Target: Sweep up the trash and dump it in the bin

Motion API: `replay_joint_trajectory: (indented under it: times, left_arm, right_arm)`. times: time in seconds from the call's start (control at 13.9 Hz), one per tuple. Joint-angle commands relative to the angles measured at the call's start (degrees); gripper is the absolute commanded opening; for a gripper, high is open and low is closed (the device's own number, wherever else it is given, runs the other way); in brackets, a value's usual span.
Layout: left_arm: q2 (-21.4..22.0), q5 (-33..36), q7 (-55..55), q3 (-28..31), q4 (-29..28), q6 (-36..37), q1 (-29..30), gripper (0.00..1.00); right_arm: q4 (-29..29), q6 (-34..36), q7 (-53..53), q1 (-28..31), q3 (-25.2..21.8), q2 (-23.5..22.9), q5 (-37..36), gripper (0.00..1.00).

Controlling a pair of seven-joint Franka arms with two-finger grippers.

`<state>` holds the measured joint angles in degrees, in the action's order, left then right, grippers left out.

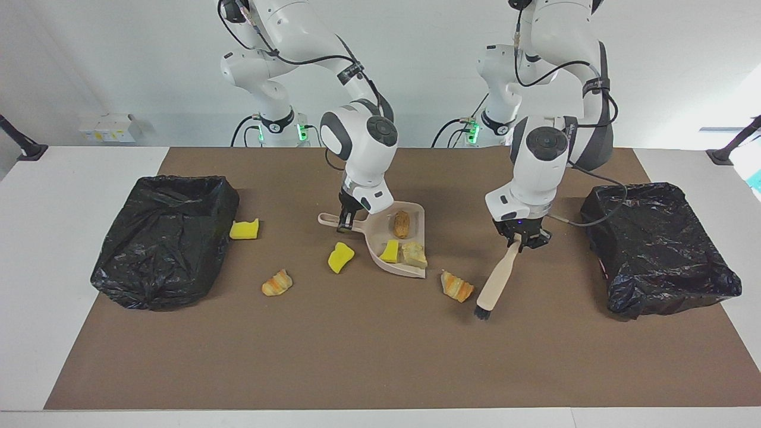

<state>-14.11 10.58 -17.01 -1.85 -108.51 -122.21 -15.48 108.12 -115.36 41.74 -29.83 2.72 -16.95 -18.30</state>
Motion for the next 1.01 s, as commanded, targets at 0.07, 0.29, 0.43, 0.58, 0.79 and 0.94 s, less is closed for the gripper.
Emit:
replay_joint_trajectory:
  times: [0.07, 0.29, 0.43, 0.58, 0.79, 0.94]
  left_arm:
    - [-2.07, 1.37, -0.39, -0.53, 1.11, 1.09, -0.43, 0.0]
    - [1.26, 1.02, 1.52, -0.7, -4.5, 3.64, -2.45, 0.0]
    - [3.72, 0.06, 5.21, -1.06, -8.54, 3.74, -4.2, 0.0]
    - [6.01, -4.49, 6.99, -1.06, -12.67, 3.65, -5.44, 0.0]
    - [8.39, -9.25, 8.82, -1.06, -13.83, 5.74, -9.29, 0.0]
    - [8.92, -11.02, 12.42, -1.06, -13.74, 6.99, -12.89, 0.0]
  right_arm:
    - [0.25, -0.66, -2.28, -0.14, 0.27, -0.62, -0.69, 0.0]
    - [0.25, -0.66, -2.28, -0.14, 0.27, -0.62, -0.6, 0.0]
    - [0.25, -0.75, -2.28, -0.14, 0.27, -0.62, -0.6, 0.0]
    - [0.25, -0.75, -2.45, -0.14, 0.27, -0.62, -0.6, 0.0]
    - [0.25, -0.75, -2.81, -0.05, 0.27, -0.62, -0.6, 0.0]
    - [0.25, -0.75, -2.81, -0.05, 0.27, -0.62, -0.6, 0.0]
